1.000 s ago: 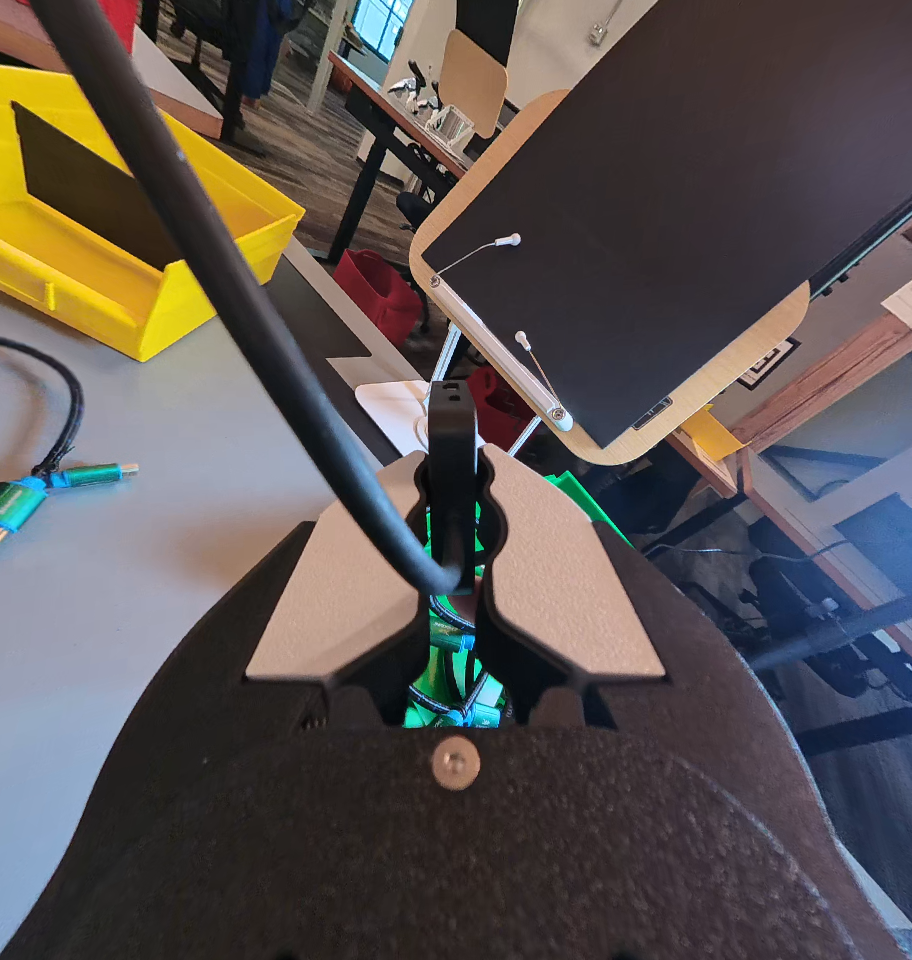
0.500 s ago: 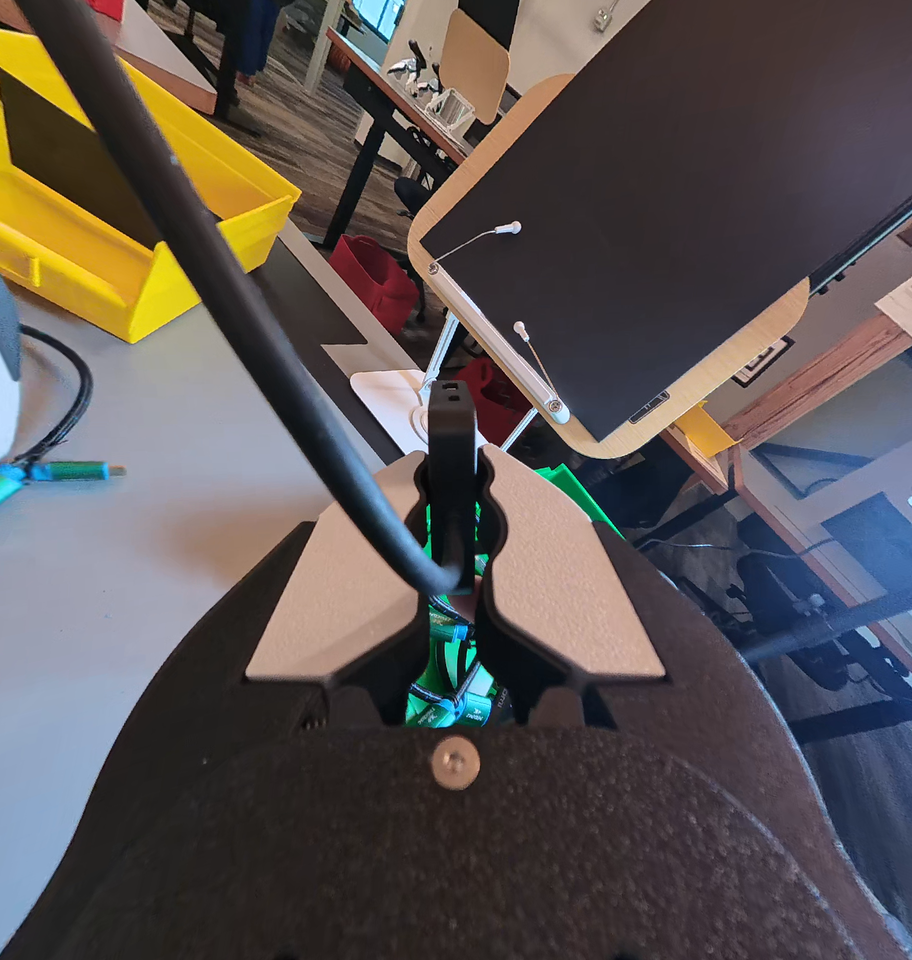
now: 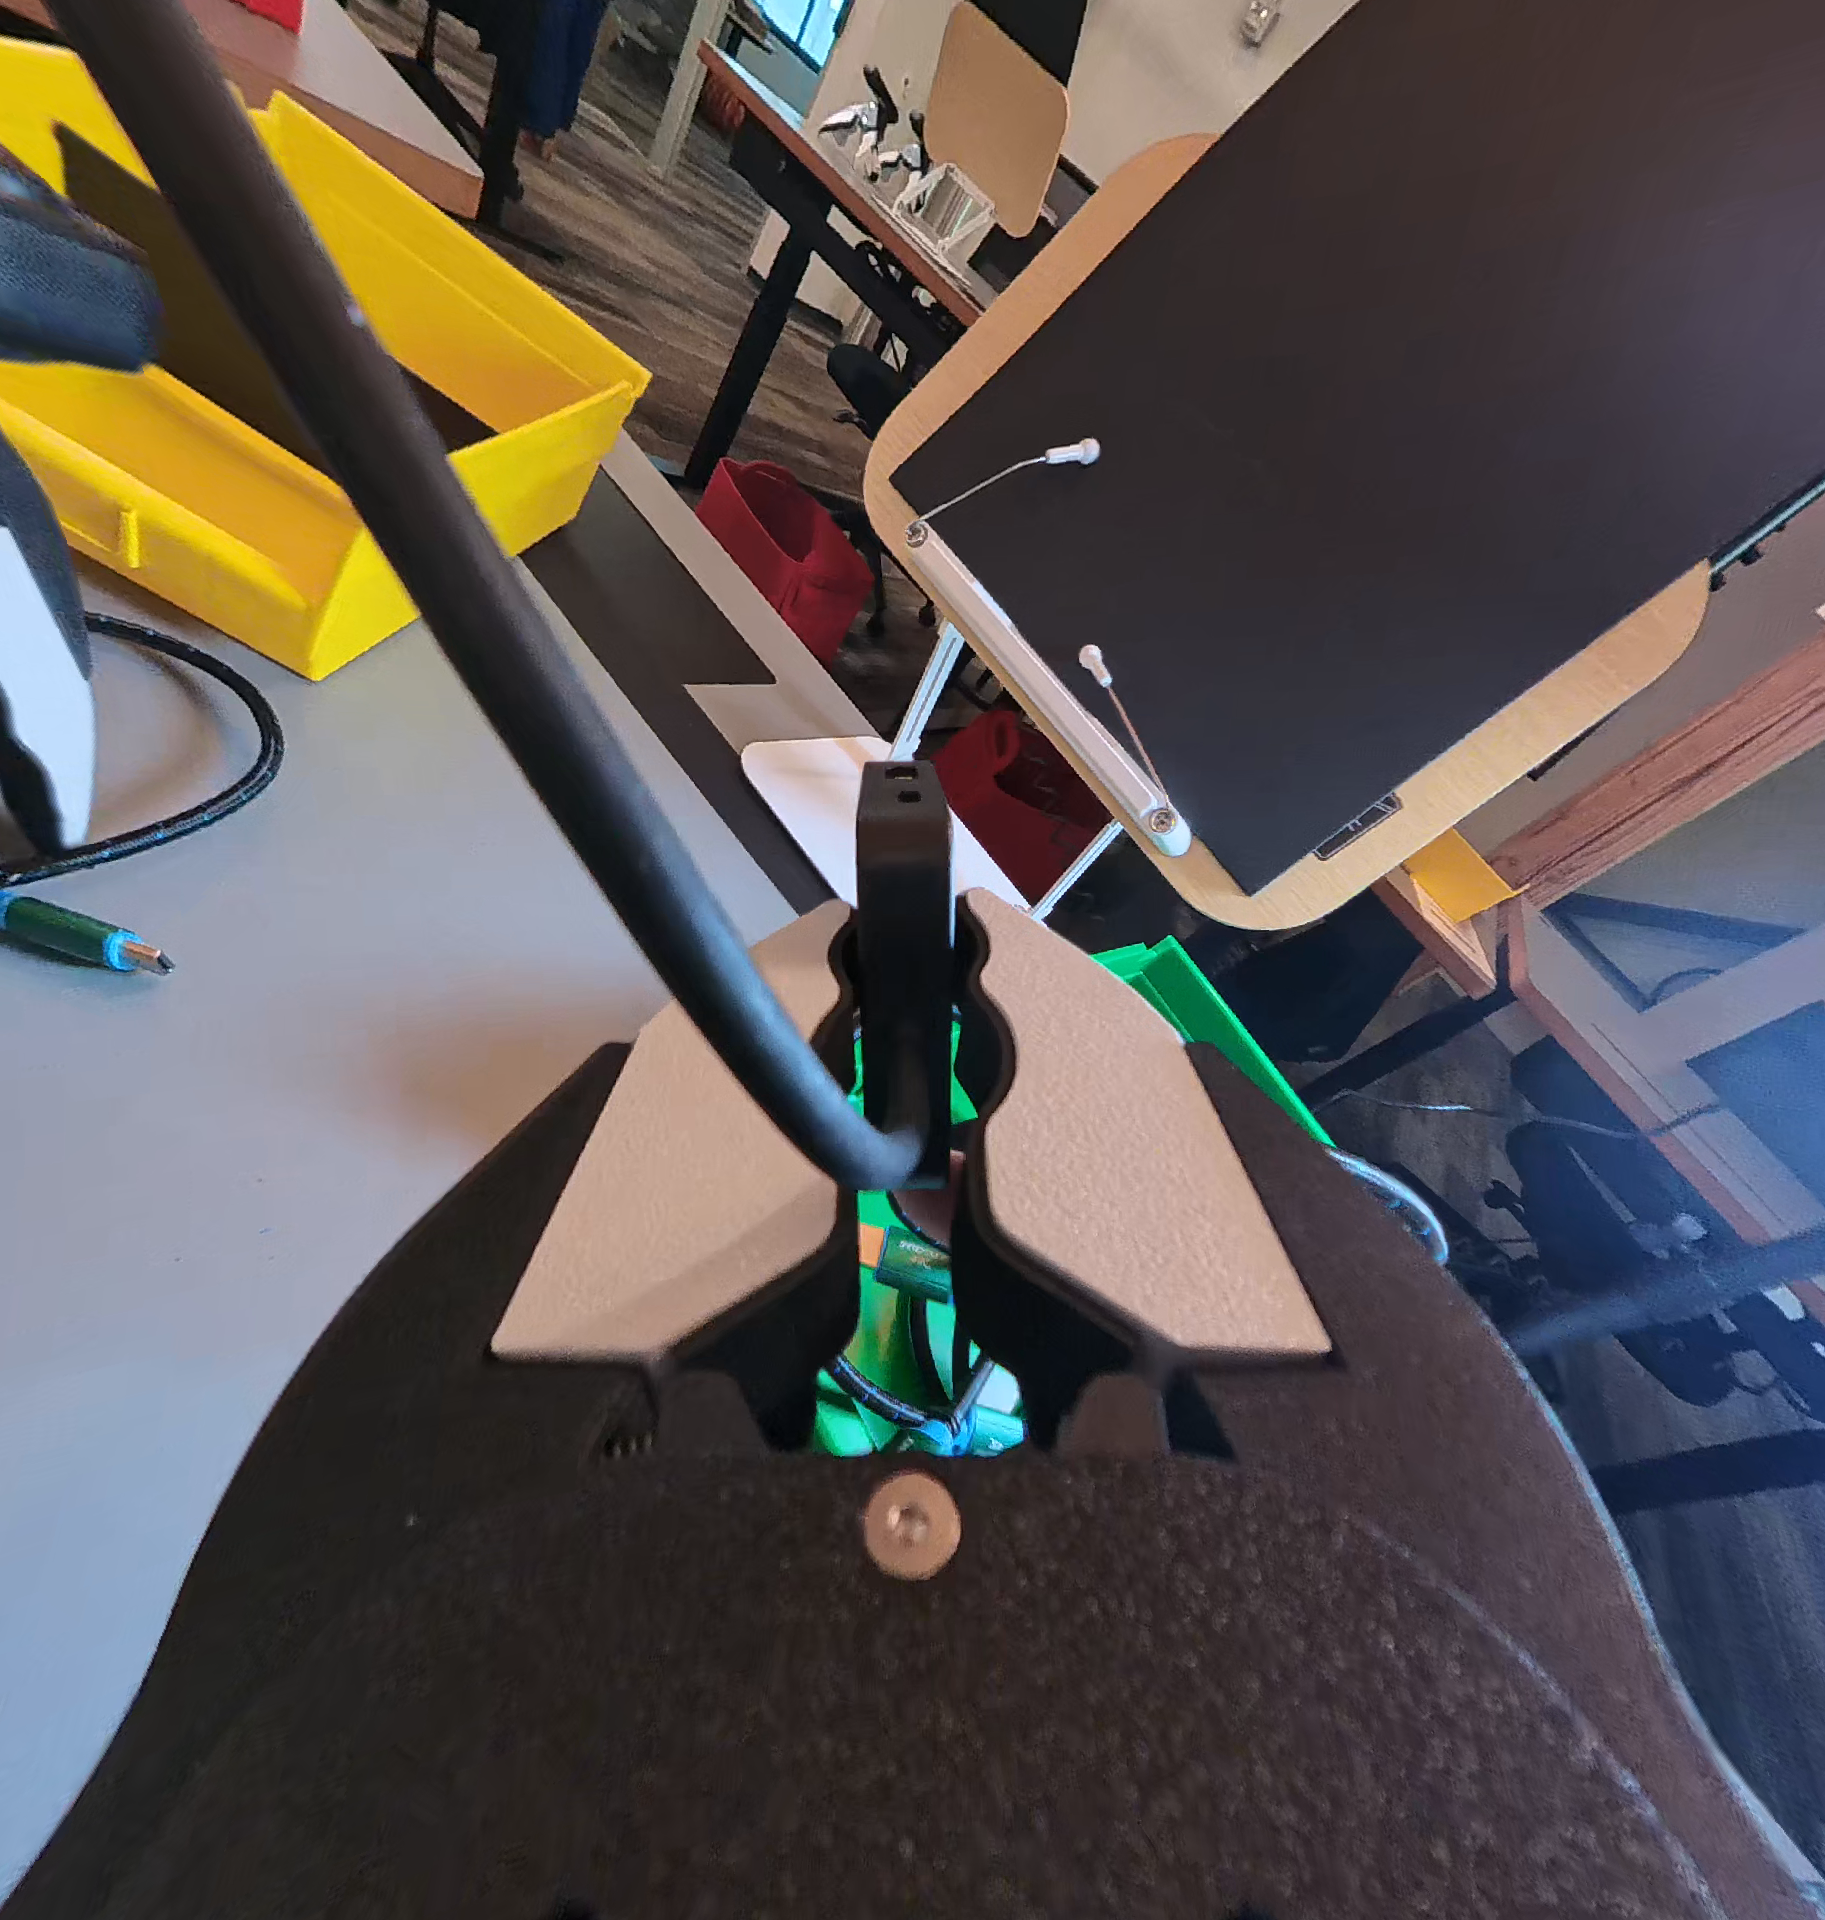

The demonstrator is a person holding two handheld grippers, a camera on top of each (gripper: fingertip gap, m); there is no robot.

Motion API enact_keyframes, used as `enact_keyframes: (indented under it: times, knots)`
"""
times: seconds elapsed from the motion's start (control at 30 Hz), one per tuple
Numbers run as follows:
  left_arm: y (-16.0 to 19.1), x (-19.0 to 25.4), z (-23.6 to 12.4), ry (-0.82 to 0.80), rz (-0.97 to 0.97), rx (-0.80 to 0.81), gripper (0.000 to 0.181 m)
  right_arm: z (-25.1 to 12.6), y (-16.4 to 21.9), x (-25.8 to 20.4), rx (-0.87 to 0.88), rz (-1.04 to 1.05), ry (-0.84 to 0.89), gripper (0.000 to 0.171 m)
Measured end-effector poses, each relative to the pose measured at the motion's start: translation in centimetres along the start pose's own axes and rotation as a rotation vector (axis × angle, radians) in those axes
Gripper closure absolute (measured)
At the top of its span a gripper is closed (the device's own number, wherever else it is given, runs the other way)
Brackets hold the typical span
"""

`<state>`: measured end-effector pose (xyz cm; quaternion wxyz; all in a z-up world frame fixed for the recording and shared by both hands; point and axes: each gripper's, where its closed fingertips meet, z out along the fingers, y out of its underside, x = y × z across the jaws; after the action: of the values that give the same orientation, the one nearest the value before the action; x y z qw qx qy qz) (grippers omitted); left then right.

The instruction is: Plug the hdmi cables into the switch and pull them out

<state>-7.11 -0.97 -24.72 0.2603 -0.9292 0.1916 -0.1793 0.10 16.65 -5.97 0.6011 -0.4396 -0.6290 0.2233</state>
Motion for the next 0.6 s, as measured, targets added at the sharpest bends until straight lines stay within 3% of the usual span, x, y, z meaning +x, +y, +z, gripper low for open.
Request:
enact_keyframes:
  times: [0.13, 0.3, 0.47, 0.6]
  knots:
    - [-0.5, -0.6, 1.0, -0.039, 0.005, -0.036, 0.135, -0.1, 0.2, 0.3, -0.007, -0.005, 0.008, 0.156]
    - [-1.4, -1.6, 1.9, -0.184, 0.161, -0.094, 0.155, -0.2, 0.1, 0.6, 0.009, 0.023, 0.005, 0.156]
    - [-2.4, -0.9, 2.6, -0.203, 0.33, -0.098, 0.161, -0.5, -0.3, 0.5, 0.018, 0.003, 0.012, 0.156]
    - [-3.9, -2.0, 1.3, -0.372, 0.468, -0.069, 0.164, -0.5, -0.4, 0.7, 0.052, -0.023, 0.027, 0.157]
